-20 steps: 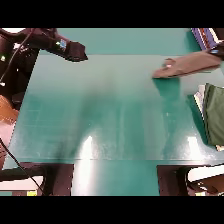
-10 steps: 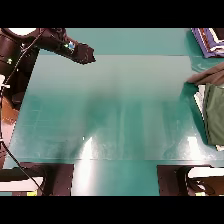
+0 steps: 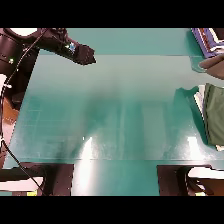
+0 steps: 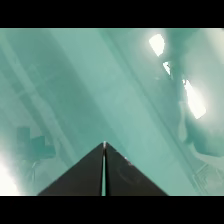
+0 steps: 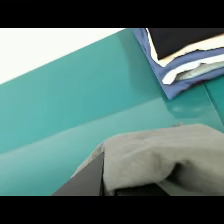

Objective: Fold the shirts.

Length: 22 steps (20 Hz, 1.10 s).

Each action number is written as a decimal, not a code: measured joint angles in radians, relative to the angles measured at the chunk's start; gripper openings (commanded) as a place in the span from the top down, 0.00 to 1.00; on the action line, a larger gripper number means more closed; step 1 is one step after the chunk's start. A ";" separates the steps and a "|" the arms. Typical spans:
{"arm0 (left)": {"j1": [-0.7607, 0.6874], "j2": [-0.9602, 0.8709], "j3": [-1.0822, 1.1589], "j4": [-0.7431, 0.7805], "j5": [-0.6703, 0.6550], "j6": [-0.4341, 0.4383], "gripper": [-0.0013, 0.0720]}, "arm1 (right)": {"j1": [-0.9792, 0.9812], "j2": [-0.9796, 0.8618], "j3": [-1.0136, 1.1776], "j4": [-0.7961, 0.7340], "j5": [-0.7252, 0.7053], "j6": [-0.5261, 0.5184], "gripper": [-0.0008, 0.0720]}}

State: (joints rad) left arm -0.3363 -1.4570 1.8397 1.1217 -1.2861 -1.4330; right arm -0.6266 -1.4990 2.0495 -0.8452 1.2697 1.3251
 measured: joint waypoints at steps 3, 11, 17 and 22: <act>0.000 0.000 0.000 0.000 -0.020 0.000 0.95 | -0.033 0.029 -0.050 -0.080 0.081 -0.004 0.97; 0.000 0.000 0.000 -0.001 -0.054 0.000 0.95 | -0.210 0.253 -0.453 -0.227 0.160 -0.098 0.96; 0.000 0.000 0.000 0.000 -0.060 0.002 0.95 | -0.397 0.434 -0.715 -0.342 0.201 -0.126 0.46; 0.000 0.000 0.000 0.000 -0.060 0.019 0.95 | -0.517 0.529 -0.818 -0.418 0.199 -0.130 0.25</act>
State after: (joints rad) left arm -0.3363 -1.4570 1.8397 1.1213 -1.3464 -1.4143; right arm -1.1439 -0.9703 1.2316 -1.2629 1.4689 1.1950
